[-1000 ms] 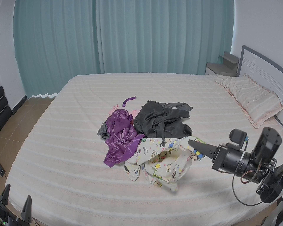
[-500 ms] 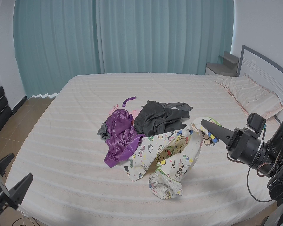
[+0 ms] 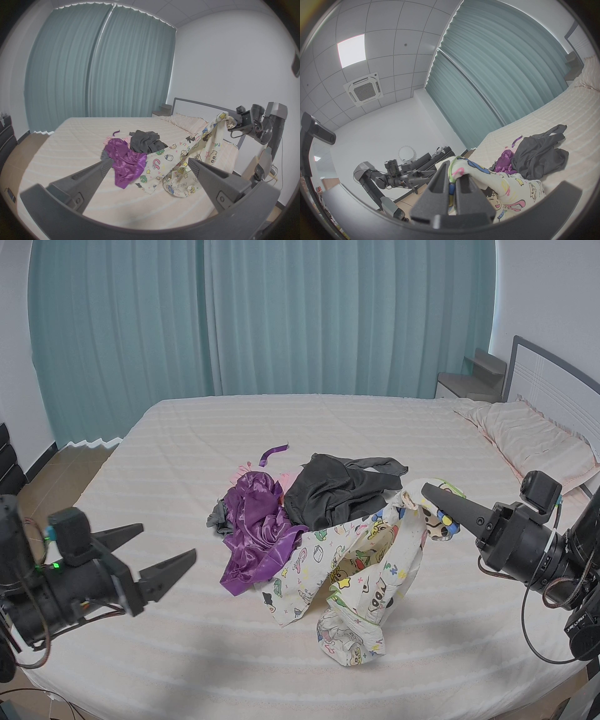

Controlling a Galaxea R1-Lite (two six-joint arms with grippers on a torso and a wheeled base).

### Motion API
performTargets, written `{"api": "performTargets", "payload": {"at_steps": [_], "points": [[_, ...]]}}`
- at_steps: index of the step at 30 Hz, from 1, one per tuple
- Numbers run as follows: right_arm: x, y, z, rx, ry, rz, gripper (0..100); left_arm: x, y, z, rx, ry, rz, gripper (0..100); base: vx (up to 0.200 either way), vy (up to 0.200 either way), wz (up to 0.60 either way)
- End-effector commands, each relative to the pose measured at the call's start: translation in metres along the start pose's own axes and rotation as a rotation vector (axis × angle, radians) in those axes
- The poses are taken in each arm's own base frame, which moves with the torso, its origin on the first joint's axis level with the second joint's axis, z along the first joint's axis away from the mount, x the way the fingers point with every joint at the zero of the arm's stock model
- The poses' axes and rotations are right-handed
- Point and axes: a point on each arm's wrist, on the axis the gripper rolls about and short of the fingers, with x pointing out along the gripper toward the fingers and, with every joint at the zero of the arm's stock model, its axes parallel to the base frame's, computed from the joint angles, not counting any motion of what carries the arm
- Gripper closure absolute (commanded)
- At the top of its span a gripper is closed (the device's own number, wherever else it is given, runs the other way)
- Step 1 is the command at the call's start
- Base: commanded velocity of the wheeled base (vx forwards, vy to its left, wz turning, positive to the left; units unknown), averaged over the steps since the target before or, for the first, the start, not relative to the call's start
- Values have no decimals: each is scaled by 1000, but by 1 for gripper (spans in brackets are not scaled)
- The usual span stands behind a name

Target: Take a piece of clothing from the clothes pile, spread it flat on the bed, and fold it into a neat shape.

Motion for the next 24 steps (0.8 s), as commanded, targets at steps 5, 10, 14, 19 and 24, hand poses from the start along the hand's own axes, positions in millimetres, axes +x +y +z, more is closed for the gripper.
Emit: {"api": "performTargets", "payload": {"at_steps": [5,10,14,19,24], "points": [[13,-11,-8,14,32,-16,100,160,-74,-93,-94,135,-48,0,0,0,0],[14,-11,-6,11,24,-16,100,164,-77,-91,-117,109,-48,0,0,0,0],[16,-9,-2,5,7,-7,100,163,-83,-93,-119,115,-64,0,0,0,0],[17,-8,0,1,-3,-1,100,170,-86,-86,-133,73,-61,0,0,0,0],[16,-7,1,-1,-8,2,100,185,-87,-77,-169,7,11,0,0,0,0]]}}
